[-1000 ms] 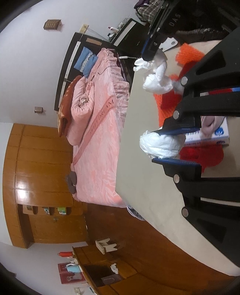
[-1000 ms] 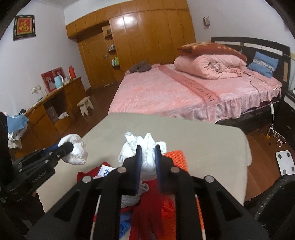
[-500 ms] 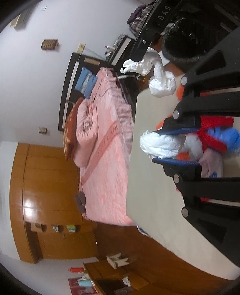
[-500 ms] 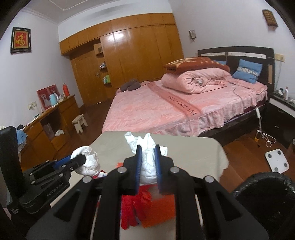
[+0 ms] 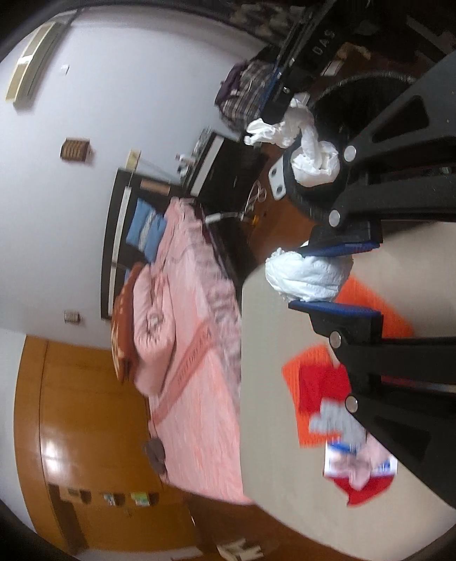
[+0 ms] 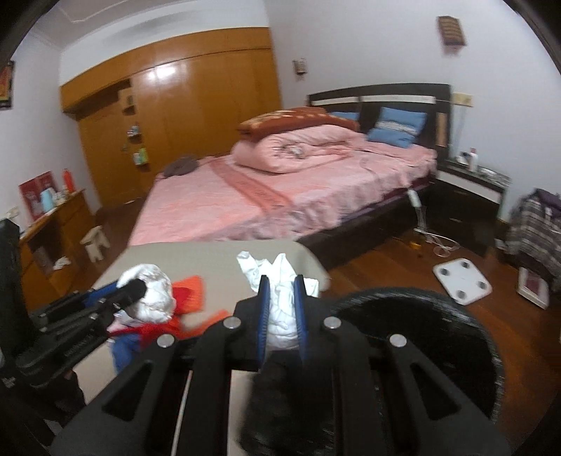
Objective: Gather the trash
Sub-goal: 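Carry the white tissues over the black bin and open both tools, then move both tools back over the pile on the table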
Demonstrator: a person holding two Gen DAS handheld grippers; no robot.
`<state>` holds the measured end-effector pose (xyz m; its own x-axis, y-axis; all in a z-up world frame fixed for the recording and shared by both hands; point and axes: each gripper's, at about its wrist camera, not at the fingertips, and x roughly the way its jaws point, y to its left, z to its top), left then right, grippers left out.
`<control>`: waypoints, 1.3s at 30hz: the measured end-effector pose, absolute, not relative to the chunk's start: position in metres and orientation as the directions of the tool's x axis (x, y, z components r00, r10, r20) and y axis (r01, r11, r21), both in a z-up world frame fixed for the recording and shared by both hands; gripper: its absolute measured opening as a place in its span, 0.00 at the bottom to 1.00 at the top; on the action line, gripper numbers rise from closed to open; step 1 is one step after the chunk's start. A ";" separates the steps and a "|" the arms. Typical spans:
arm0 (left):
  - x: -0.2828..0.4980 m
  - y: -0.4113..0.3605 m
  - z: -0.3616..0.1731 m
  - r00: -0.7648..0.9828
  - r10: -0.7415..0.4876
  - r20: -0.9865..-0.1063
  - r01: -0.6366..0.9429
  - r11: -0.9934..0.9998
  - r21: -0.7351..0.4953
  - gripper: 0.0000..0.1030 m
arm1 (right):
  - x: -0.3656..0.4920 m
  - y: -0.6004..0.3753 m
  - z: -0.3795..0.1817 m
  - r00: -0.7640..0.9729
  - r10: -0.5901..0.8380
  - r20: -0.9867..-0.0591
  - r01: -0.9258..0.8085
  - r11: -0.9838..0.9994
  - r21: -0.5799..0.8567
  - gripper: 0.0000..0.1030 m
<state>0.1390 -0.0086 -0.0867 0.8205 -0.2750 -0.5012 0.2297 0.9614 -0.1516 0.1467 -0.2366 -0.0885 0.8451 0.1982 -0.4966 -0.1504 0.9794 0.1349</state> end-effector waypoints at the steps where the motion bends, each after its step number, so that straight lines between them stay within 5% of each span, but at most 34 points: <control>1: 0.139 -0.019 -0.087 0.814 -0.295 -0.501 0.249 0.956 -0.157 0.22 | 0.145 -0.245 -0.091 0.847 0.182 -0.500 -0.133 0.982 0.133 0.13; 10: 0.146 -0.092 -0.092 0.742 -0.445 -0.501 0.393 0.895 -0.212 0.27 | 0.127 -0.312 -0.111 0.843 0.007 -0.537 0.046 0.995 0.086 0.18; 15: 0.146 -0.108 -0.097 0.729 -0.466 -0.502 0.419 0.883 -0.210 0.50 | 0.119 -0.334 -0.116 0.845 -0.061 -0.532 0.124 0.989 0.082 0.44; 20: 0.147 -0.083 -0.096 0.772 -0.394 -0.499 0.357 0.918 -0.173 0.60 | 0.117 -0.332 -0.115 0.860 -0.092 -0.502 0.148 0.986 0.073 0.88; 25: 0.138 -0.030 -0.095 0.823 -0.274 -0.498 0.249 0.961 -0.118 0.70 | 0.122 -0.302 -0.114 0.867 -0.032 -0.498 0.092 0.991 0.097 0.94; 39: 0.106 0.125 -0.129 0.818 0.111 -0.564 -0.114 0.993 0.030 0.71 | 0.145 -0.144 -0.128 0.814 0.249 -0.524 -0.217 0.968 0.122 0.94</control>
